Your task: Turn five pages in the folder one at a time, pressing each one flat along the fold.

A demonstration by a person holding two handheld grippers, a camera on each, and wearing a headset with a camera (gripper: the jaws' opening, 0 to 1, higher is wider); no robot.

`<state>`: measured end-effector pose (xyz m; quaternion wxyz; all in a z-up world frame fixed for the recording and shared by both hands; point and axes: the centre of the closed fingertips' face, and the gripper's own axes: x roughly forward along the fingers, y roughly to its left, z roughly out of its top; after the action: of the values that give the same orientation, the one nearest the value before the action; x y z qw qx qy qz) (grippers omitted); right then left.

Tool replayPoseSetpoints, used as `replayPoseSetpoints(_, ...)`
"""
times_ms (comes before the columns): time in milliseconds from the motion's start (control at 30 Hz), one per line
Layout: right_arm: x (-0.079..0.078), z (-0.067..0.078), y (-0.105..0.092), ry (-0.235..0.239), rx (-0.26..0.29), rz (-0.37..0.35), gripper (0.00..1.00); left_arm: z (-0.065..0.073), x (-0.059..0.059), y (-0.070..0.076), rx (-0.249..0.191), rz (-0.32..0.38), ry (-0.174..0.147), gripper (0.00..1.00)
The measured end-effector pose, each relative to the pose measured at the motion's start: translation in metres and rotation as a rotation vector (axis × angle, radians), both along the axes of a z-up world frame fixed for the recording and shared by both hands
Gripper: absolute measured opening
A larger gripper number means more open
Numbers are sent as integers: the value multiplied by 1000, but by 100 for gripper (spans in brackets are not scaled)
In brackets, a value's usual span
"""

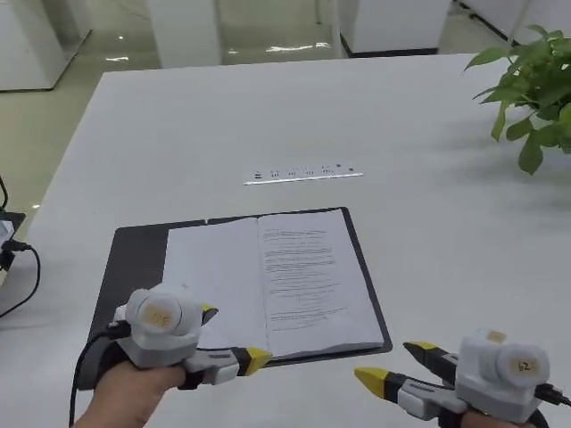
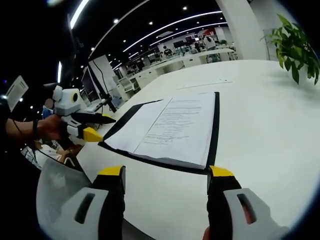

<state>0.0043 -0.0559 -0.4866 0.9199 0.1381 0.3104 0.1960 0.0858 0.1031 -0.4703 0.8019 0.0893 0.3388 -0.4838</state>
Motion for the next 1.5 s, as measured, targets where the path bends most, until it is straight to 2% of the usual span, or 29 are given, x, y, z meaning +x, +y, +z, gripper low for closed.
replayPoseSetpoints(167,-2,-1,-3,7,14,-17,65,-3,3,-26,3,-44,-10,67)
replayPoseSetpoints(300,-7,-5,-5,19,27,-33,64,-9,1,-48,9,-89,-5,67)
replayPoseSetpoints(467,-15,-9,-8,39,29,-39,63,-13,-4,-78,-10,-127,10,66)
replayPoseSetpoints(633,-19,-11,-15,38,36,-63,63,-22,-6,-99,-3,-157,10,66)
replayPoseSetpoints(767,-20,-13,-18,42,51,-86,62,-26,-2,-117,-28,-134,17,66)
replayPoseSetpoints(1000,-21,-17,-18,60,55,-75,61,-40,3,-143,-42,-102,14,63)
replayPoseSetpoints(1100,-21,-18,-19,68,55,-67,61,-49,5,-149,-29,-92,12,62)
replayPoseSetpoints(1167,-21,-18,-20,72,50,-62,61,-53,5,-151,-18,-100,0,61)
replayPoseSetpoints(1333,-19,-21,-26,79,60,-74,61,-69,10,-150,43,-99,-36,60)
replayPoseSetpoints(1467,-18,-23,-28,85,59,-69,61,-81,9,-147,95,-130,-53,59)
replayPoseSetpoints(1500,-18,-24,-29,88,59,-68,61,-80,12,-146,109,-134,-82,56)
